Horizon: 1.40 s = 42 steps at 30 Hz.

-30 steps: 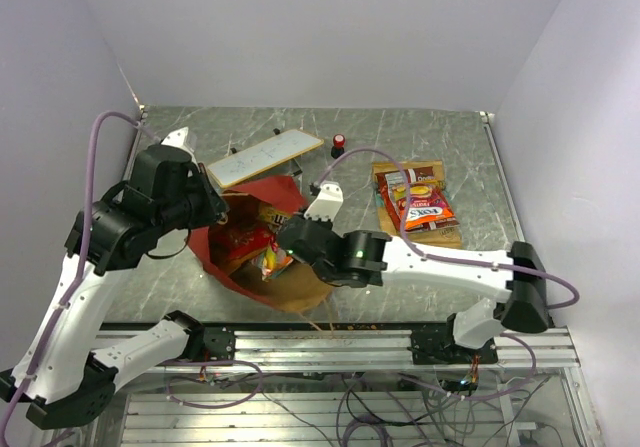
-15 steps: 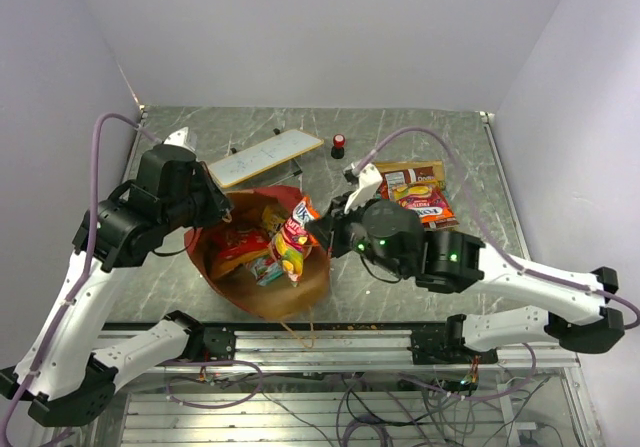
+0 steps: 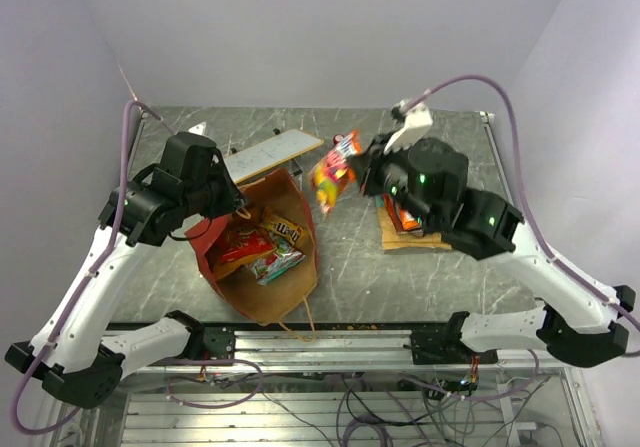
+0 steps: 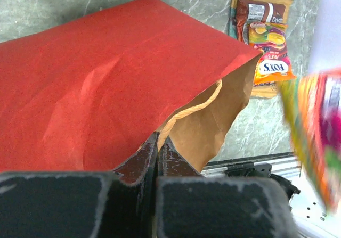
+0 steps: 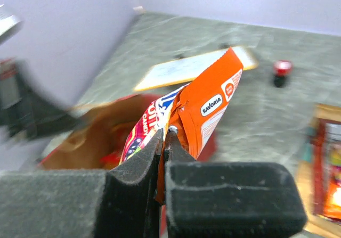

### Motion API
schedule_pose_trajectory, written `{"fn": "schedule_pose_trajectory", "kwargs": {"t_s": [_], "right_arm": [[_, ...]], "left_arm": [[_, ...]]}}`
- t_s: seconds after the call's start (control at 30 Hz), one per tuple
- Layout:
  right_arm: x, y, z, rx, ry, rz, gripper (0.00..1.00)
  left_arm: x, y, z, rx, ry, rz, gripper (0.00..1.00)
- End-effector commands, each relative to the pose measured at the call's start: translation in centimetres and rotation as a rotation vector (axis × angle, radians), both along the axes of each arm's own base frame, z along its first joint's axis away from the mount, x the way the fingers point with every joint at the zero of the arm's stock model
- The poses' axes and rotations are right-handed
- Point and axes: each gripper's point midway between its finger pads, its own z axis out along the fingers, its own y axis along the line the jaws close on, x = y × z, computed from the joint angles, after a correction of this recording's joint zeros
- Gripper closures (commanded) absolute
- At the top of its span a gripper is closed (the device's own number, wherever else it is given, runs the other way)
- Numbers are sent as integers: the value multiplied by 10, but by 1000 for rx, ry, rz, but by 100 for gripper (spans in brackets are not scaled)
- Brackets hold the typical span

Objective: Take the snacks out of the paper bag

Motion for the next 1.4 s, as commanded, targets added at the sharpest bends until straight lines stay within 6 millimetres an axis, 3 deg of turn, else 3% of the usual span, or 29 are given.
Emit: {"fn": "schedule_pose_trajectory", "kwargs": {"t_s": [0.0, 0.3, 0.43, 0.73, 0.9, 1.1, 1.23, 1.37], "right_arm": [[68, -60, -39, -30, 112, -226, 100], [159, -146, -125, 57, 358, -390, 100], [194, -162, -157, 145, 416, -387, 100], [254, -188, -200, 276, 397, -462, 100], [258, -209, -240, 273, 428, -554, 100], [219, -237, -313, 183, 515, -634, 100], [206, -251, -329, 139, 550, -667, 100], [202, -264, -325, 153, 533, -705, 100]], "left_arm": [[3, -11, 7, -61, -7, -16, 93], [6, -10, 10, -53, -4, -4, 93], [4, -14, 7, -73, 7, -13, 93], [9, -18, 6, -80, 0, -26, 93], [18, -27, 5, -71, 4, -61, 93], [24, -26, 2, -45, -11, -61, 93], [26, -23, 7, -4, -11, -69, 93], [27, -25, 11, -1, -8, -86, 93]]}}
